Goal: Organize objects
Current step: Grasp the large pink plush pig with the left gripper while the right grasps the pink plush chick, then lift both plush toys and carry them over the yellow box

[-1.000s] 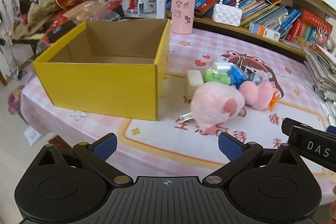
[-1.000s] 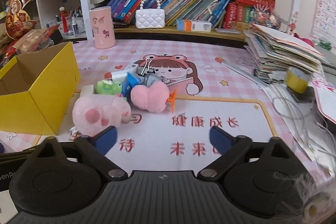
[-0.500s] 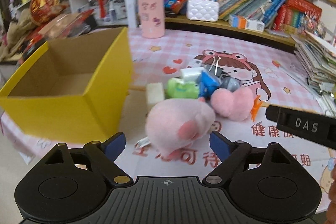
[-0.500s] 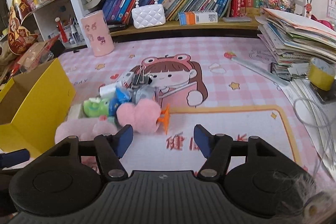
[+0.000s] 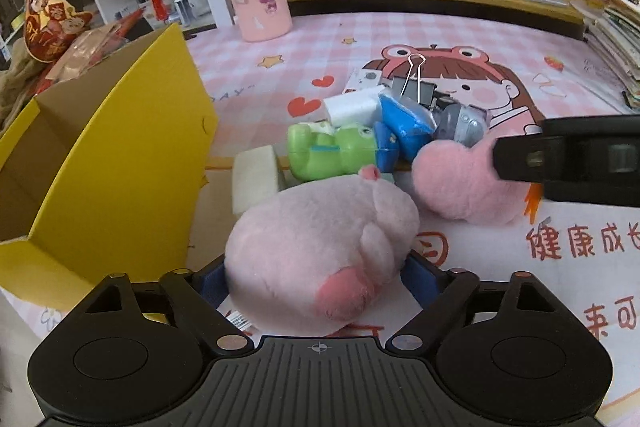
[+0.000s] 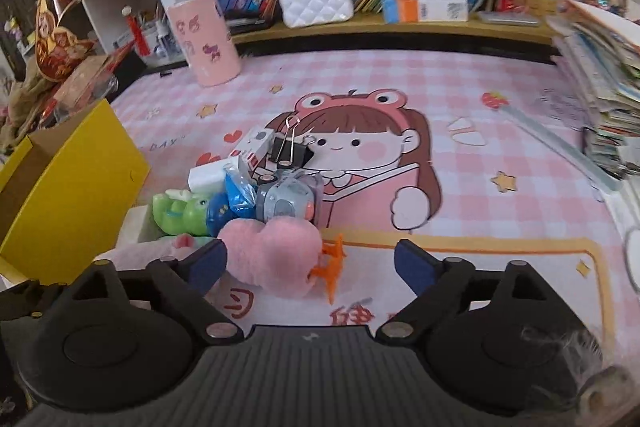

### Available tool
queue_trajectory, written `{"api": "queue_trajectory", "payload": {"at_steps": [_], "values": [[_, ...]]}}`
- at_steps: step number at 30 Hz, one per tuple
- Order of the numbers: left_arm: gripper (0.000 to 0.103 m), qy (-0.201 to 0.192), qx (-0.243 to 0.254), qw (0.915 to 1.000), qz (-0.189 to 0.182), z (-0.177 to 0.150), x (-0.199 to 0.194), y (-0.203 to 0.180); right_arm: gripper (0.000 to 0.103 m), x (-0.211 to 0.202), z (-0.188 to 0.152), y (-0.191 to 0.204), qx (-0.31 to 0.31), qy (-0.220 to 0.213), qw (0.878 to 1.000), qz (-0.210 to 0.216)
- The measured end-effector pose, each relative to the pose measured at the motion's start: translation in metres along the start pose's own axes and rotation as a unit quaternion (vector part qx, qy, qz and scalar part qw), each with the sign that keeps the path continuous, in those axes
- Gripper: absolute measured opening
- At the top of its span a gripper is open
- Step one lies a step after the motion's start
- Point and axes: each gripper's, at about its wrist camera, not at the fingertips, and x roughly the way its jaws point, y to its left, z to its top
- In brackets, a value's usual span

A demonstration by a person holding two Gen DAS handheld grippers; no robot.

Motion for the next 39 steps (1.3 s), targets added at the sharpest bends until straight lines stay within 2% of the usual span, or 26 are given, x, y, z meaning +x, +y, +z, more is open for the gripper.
{"api": "queue_trajectory", "payload": {"at_steps": [4,10,14,16,17,18,19,29,39], "values": [[0.075,-0.001,-0.007,0.9999,-0.01,-0.001,-0.011,0.005,0.093,0.018,0.004,0.004,-0.012,0.013,1.0,0.007],[0.075,0.008,-0.039,0.9987,-0.032,-0.017,-0.034,0.023,0.088,0.041,0.002,0.008,-0.021,0.034,0.999,0.02],[0.075,0.01,-0.06,0.9975,-0.038,-0.024,-0.044,0.034,0.075,0.043,-0.003,0.013,-0.022,0.029,0.999,0.031],[0.075,0.003,-0.064,0.9973,-0.036,-0.023,-0.05,0.038,0.072,0.038,-0.007,0.017,-0.033,0.022,0.999,0.029],[0.075,-0.001,-0.066,0.9972,-0.036,-0.023,-0.052,0.04,0.066,0.035,-0.008,0.02,-0.041,0.019,0.999,0.026],[0.075,-0.005,-0.069,0.9969,-0.037,-0.022,-0.055,0.041,0.054,0.032,-0.009,0.021,-0.044,0.016,0.999,0.022],[0.075,-0.009,-0.071,0.9967,-0.037,-0.023,-0.057,0.042,0.05,0.028,-0.01,0.022,-0.045,0.015,0.999,0.019],[0.075,-0.03,-0.081,0.9942,-0.064,-0.034,-0.075,0.049,0.05,-0.029,-0.017,0.023,-0.019,-0.038,0.999,-0.007],[0.075,-0.069,-0.077,0.9887,-0.108,-0.046,-0.104,0.079,0.05,-0.082,-0.049,0.057,0.002,-0.058,0.997,-0.054]]}}
